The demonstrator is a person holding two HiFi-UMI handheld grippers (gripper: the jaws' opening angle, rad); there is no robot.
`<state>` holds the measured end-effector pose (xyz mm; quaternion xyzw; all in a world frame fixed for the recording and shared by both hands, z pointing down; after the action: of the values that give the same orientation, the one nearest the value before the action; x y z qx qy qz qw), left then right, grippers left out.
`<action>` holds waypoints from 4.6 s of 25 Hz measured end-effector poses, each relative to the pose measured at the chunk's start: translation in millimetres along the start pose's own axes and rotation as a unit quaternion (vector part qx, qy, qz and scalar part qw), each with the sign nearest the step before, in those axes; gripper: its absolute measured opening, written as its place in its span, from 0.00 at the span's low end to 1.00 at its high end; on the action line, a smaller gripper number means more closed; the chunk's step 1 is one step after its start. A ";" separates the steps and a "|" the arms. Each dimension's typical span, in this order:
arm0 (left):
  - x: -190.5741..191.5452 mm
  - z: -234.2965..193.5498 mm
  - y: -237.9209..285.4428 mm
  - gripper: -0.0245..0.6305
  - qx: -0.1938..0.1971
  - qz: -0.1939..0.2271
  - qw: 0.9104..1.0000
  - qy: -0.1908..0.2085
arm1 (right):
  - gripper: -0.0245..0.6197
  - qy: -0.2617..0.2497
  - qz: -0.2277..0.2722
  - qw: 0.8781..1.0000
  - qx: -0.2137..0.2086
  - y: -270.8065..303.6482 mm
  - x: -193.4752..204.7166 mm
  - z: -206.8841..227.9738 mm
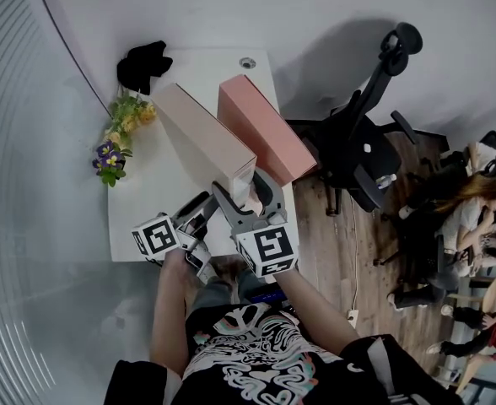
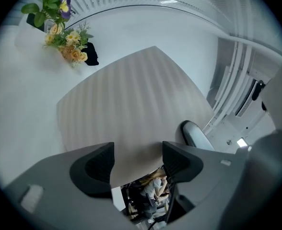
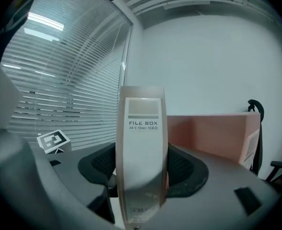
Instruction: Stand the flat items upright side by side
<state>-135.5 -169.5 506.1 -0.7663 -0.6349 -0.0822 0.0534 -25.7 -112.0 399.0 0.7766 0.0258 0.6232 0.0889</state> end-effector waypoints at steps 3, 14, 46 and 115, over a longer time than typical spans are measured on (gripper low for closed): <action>0.0 -5.8 1.2 0.49 -0.002 -0.006 1.000 -0.003 | 0.51 0.001 -0.007 1.000 0.001 -0.2 5.7 -0.7; 9.6 -19.3 10.8 0.49 -0.028 -0.020 0.999 -0.012 | 0.50 0.006 -0.046 0.999 0.004 -9.5 26.3 3.9; 12.7 -36.9 16.4 0.49 -0.046 -0.018 0.998 -0.047 | 0.43 0.007 -0.077 0.997 0.014 -40.8 50.5 2.5; 42.3 57.9 11.5 0.04 -0.122 0.088 0.950 0.274 | 0.04 0.030 -0.085 0.996 0.004 -105.7 68.9 35.3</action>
<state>-113.3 -120.0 457.7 -0.7678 -0.5111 -0.3608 0.1381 31.5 -1.5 440.1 0.7530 0.0970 0.6361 0.1378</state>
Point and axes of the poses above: the fingertips, and each gripper's own axes: y forward along the fingers, z to its right, x out of its underside, the point moved 7 cm from there along -y, backward along the fingers, and after that the axes turned 10 degrees about -y, right-handed, at the moved point
